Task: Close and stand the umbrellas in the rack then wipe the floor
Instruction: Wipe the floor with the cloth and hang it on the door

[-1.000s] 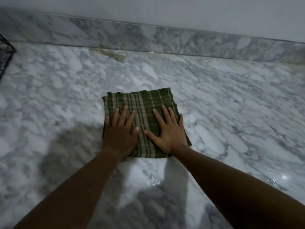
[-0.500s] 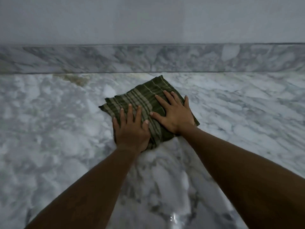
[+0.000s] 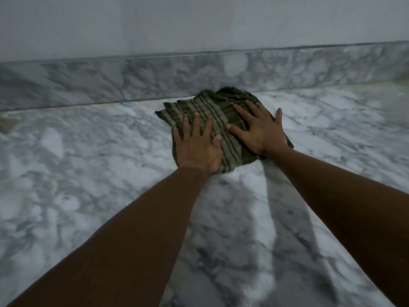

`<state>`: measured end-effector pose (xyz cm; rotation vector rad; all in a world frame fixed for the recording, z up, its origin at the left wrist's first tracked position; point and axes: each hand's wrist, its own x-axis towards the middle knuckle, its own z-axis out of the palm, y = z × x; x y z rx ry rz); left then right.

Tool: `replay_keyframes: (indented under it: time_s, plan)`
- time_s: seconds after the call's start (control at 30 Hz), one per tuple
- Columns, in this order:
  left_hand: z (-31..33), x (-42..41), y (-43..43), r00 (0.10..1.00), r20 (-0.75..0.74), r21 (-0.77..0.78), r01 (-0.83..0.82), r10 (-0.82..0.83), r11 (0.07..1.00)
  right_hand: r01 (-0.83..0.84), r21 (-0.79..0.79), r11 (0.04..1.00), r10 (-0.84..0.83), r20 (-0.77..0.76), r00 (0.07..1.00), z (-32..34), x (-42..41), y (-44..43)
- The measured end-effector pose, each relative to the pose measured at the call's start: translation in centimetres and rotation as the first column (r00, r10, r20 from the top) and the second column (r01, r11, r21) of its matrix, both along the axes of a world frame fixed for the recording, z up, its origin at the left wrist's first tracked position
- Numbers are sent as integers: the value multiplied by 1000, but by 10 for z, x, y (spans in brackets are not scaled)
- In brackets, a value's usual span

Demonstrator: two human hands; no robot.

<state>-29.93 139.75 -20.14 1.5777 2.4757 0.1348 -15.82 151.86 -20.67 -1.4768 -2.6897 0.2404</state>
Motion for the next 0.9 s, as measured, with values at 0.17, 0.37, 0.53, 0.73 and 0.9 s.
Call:
replay_keyframes:
  time_s: [0.17, 0.37, 0.53, 0.73, 0.9]
  plan:
    - [0, 77, 16, 995, 8, 8, 98, -99, 995, 130, -2, 991, -130, -4, 991, -2, 77, -1]
    - [-1, 157, -1, 977, 44, 35, 208, -210, 977, 199, -24, 980, -199, 10, 980, 1, 167, -22]
    - [-3, 197, -33, 934, 49, 40, 353, -355, 935, 319, -21, 947, -319, 24, 948, 2, 222, -73]
    - [-15, 208, -114, 878, 65, 171, 459, -475, 872, 431, -23, 902, -430, 47, 902, 5, 243, -171]
    - [-16, 181, -179, 846, 32, 191, 517, -532, 834, 515, -54, 856, -512, 60, 857, 7, 223, -259]
